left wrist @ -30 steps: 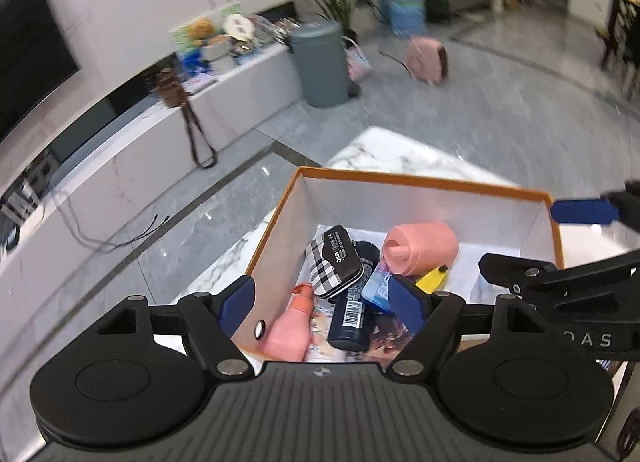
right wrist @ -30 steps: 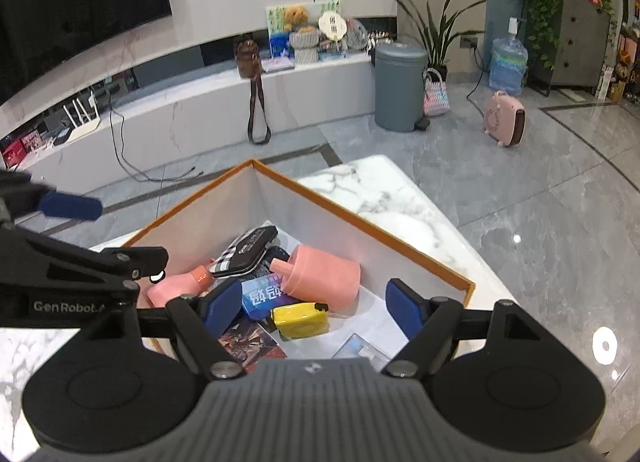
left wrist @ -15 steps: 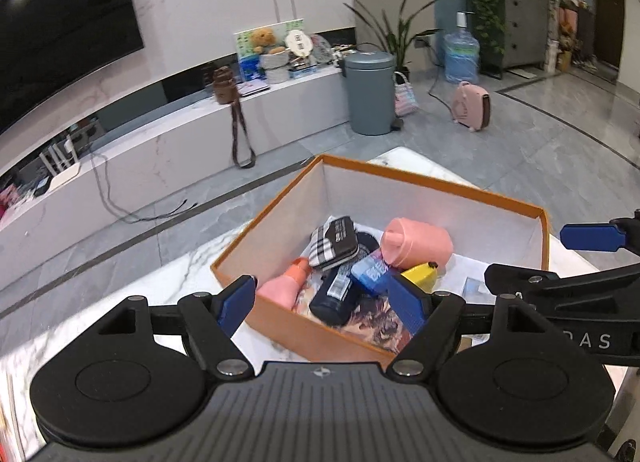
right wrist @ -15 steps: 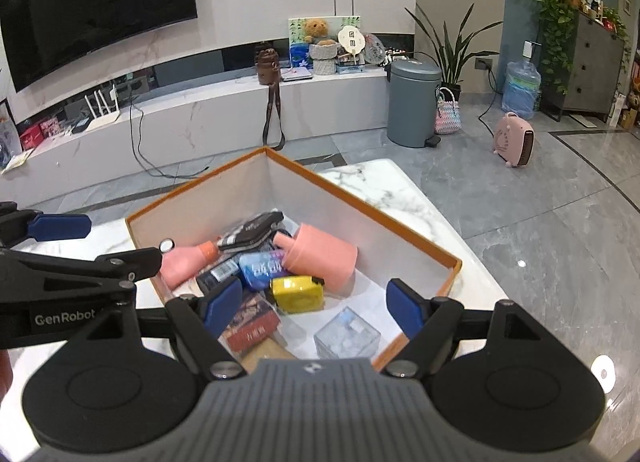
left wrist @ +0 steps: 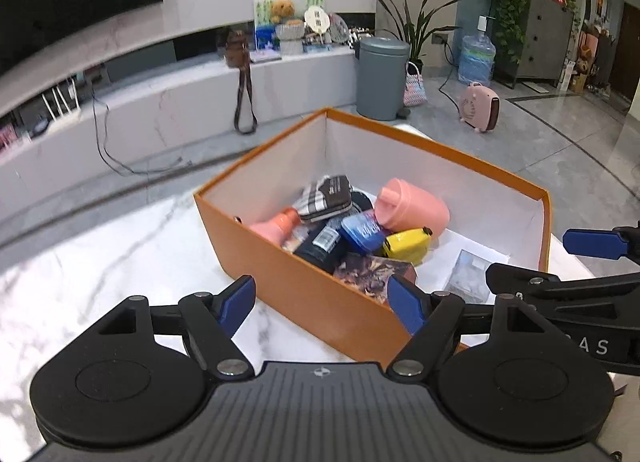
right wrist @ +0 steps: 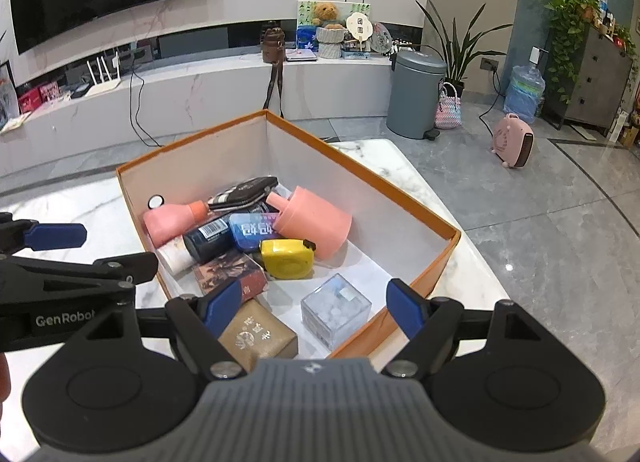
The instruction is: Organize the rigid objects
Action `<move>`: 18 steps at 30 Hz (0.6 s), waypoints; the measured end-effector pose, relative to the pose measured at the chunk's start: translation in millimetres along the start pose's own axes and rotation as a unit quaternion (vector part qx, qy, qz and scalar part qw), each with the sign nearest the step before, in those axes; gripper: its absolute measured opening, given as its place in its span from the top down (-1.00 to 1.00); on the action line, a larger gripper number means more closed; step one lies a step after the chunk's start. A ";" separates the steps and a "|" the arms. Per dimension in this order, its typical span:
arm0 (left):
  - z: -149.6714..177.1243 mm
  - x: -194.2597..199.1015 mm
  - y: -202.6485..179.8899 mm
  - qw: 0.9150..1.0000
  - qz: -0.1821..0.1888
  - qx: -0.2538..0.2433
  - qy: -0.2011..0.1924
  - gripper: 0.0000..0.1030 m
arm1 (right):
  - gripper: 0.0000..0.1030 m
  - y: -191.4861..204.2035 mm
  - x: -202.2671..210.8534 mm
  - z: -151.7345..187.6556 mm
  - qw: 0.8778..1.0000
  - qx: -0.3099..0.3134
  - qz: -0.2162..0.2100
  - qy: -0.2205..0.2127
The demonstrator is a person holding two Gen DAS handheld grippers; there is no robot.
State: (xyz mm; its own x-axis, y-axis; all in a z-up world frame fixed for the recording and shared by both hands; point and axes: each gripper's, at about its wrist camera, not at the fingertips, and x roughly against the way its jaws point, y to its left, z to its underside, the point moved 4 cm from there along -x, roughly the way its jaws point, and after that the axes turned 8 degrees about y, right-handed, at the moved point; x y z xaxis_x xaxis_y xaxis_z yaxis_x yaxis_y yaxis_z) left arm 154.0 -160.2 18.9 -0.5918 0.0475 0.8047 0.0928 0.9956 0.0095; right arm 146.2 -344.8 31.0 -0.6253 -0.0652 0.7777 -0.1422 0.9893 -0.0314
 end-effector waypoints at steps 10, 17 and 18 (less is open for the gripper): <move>7.7 -0.6 -3.2 1.000 -0.022 -0.011 -0.002 -0.73 | -0.56 5.2 -5.7 5.3 1.000 0.004 0.010 -0.001; 8.2 1.0 -2.0 1.000 -0.019 -0.006 -0.002 -0.73 | -0.56 6.2 -2.8 6.2 1.000 0.005 0.017 -0.006; 7.7 0.7 -1.8 1.000 -0.018 -0.005 -0.001 -0.73 | -0.56 6.4 -2.5 6.4 1.000 0.005 0.017 -0.007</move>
State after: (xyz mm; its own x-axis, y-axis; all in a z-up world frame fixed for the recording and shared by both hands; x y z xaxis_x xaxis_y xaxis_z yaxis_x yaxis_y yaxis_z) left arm 147.2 -161.4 14.9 -0.5965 0.0122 0.8025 0.0800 0.9958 0.0443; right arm 141.9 -339.2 24.8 -0.6399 -0.0331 0.7677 -0.1288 0.9896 -0.0647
